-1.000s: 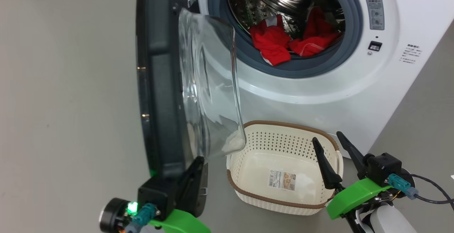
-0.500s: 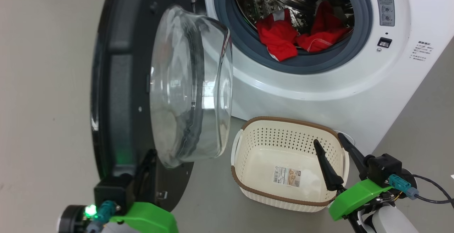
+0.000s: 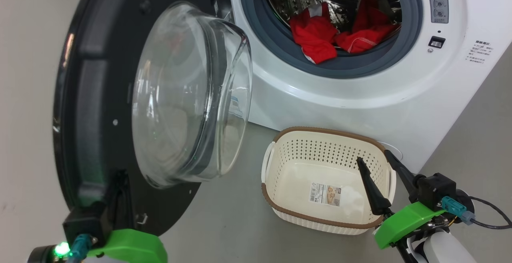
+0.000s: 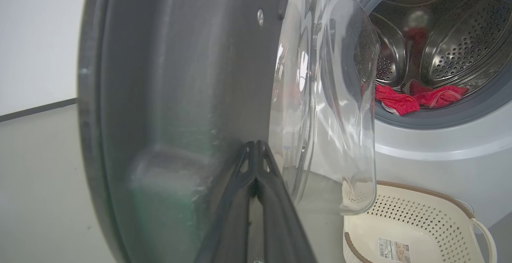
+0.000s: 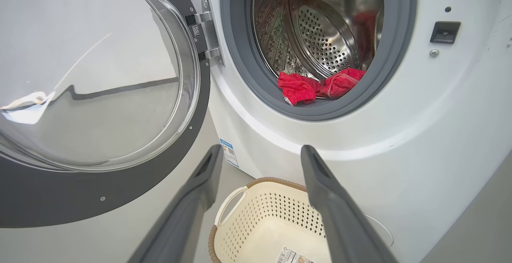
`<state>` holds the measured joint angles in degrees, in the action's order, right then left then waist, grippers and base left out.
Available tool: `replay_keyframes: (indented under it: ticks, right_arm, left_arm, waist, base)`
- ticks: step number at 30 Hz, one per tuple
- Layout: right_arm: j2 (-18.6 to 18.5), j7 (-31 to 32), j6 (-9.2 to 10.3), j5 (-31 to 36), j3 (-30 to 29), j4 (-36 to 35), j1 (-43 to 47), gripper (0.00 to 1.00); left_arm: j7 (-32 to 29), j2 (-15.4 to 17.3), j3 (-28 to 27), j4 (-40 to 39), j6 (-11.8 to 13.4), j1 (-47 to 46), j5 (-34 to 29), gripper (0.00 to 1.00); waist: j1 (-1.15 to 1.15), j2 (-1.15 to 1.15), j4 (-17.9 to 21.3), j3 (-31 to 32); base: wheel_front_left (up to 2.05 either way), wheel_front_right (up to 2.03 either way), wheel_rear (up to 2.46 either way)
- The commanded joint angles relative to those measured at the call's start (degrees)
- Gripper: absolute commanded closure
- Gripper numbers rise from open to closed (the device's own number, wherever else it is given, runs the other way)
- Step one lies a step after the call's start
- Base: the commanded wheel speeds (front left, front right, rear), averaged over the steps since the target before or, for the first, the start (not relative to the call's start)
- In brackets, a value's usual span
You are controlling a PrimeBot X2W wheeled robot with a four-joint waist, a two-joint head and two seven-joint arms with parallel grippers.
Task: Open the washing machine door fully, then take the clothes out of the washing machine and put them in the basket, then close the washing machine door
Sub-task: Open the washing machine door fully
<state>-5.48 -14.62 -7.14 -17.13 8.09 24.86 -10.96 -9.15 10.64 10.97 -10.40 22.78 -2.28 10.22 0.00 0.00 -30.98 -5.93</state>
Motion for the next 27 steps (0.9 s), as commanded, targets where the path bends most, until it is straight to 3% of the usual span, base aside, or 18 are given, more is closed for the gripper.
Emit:
replay_keyframes:
  ticks: [1, 15, 27]
  right_arm:
    - [-0.56, -0.38, -0.35, 0.51, 1.11, -1.32, -2.01, 0.0]
    - [-1.95, -0.38, -0.35, 1.27, 2.45, -0.67, -2.74, 0.0]
    - [-2.89, -0.38, -0.35, 1.24, 3.77, 0.03, -3.25, 0.0]
  left_arm:
    - [0.33, 1.9, -3.71, -0.55, 1.31, -0.79, 0.05, 1.0]
    - [9.73, 1.13, -8.47, 8.08, 2.26, -2.89, 3.04, 1.0]
    - [16.8, 0.6, -11.61, 18.97, 0.46, -7.15, 7.09, 1.0]
  waist:
    - [0.0, 0.0, 0.0, -0.18]
    - [0.0, 0.0, -0.19, -2.04]
    - [0.0, 0.0, -0.29, -3.05]
  base:
    - [0.0, 0.0, 0.0]
    - [0.0, 0.0, 0.0]
    - [0.0, 0.0, 0.0]
